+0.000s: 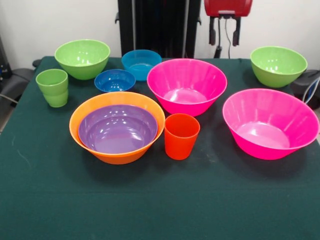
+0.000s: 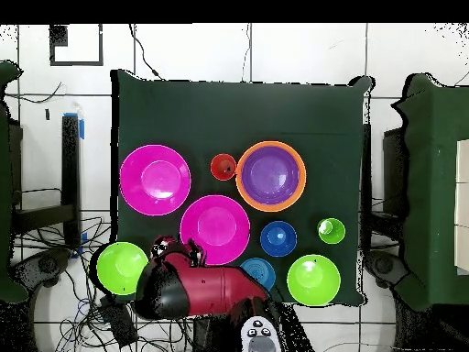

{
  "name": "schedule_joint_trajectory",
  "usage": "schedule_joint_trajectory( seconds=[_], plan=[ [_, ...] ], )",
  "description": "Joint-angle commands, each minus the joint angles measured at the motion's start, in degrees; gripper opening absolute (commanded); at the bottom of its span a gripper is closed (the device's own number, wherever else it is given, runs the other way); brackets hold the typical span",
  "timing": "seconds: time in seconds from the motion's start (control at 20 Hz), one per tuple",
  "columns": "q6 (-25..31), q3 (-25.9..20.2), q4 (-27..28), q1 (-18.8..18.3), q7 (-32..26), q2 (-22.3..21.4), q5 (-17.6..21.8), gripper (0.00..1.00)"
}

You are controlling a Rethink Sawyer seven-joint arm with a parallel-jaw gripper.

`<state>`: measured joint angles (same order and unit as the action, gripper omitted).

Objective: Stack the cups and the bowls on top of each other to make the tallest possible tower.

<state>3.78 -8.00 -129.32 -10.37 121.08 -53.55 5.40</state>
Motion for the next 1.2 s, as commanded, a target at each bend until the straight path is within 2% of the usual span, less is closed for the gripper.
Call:
schedule_joint_trajectory(
  seconds=[0.05,0.25,0.5,0.7,1.2],
  plan=[
    [4.1,-7.0,-5.1,0.6,10.3,1.3,-4.6,1.0],
    [2.0,-5.7,-4.3,2.0,10.1,2.5,-4.6,1.0],
    [-2.6,-3.6,-0.9,1.5,7.4,7.4,-1.4,1.0],
    [-5.7,-2.2,1.5,1.8,6.7,10.6,-0.3,1.0],
    [-8.6,1.0,3.6,3.2,5.5,12.9,0.6,1.0]
  ],
)
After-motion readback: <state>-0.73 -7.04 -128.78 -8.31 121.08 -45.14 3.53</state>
